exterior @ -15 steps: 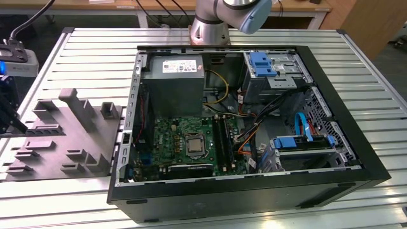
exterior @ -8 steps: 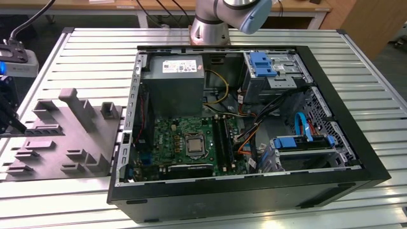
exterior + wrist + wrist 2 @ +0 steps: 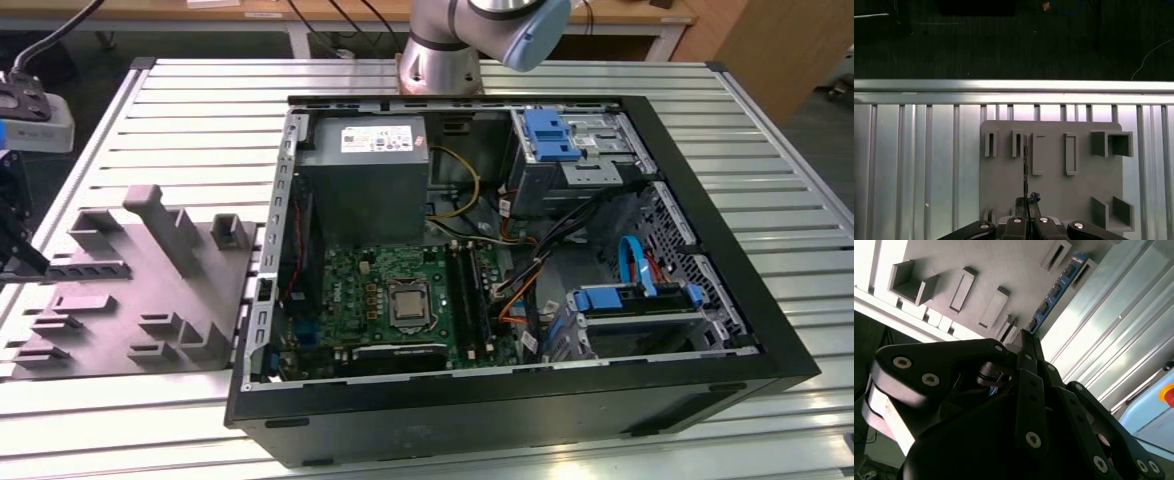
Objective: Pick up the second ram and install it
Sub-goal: 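Pick up the second ram and move it above second insertion slot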
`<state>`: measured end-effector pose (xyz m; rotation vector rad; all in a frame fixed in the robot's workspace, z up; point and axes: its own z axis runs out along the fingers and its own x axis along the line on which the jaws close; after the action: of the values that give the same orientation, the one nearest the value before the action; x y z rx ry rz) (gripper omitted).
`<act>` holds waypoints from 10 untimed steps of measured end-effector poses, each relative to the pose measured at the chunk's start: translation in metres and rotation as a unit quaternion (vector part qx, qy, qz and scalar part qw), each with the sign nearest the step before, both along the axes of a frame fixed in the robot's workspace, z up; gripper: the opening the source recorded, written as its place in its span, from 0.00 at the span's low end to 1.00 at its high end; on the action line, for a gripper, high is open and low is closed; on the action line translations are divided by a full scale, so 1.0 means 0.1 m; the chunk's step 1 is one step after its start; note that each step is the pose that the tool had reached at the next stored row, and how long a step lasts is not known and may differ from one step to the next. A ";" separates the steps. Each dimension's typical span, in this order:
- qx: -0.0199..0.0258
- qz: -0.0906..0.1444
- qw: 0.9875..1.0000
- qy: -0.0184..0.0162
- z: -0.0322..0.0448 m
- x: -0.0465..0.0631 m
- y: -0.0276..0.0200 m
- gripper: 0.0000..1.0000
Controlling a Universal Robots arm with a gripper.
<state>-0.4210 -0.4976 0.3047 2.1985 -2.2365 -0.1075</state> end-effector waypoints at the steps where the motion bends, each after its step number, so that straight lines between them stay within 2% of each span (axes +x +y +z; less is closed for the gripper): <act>1: 0.000 0.000 1.000 0.000 0.034 0.00 0.000 0.12; 10: 0.000 0.000 1.000 0.000 0.372 0.01 0.002 0.12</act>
<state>-0.4196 -0.4974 0.3419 2.1979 -2.2369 -0.1075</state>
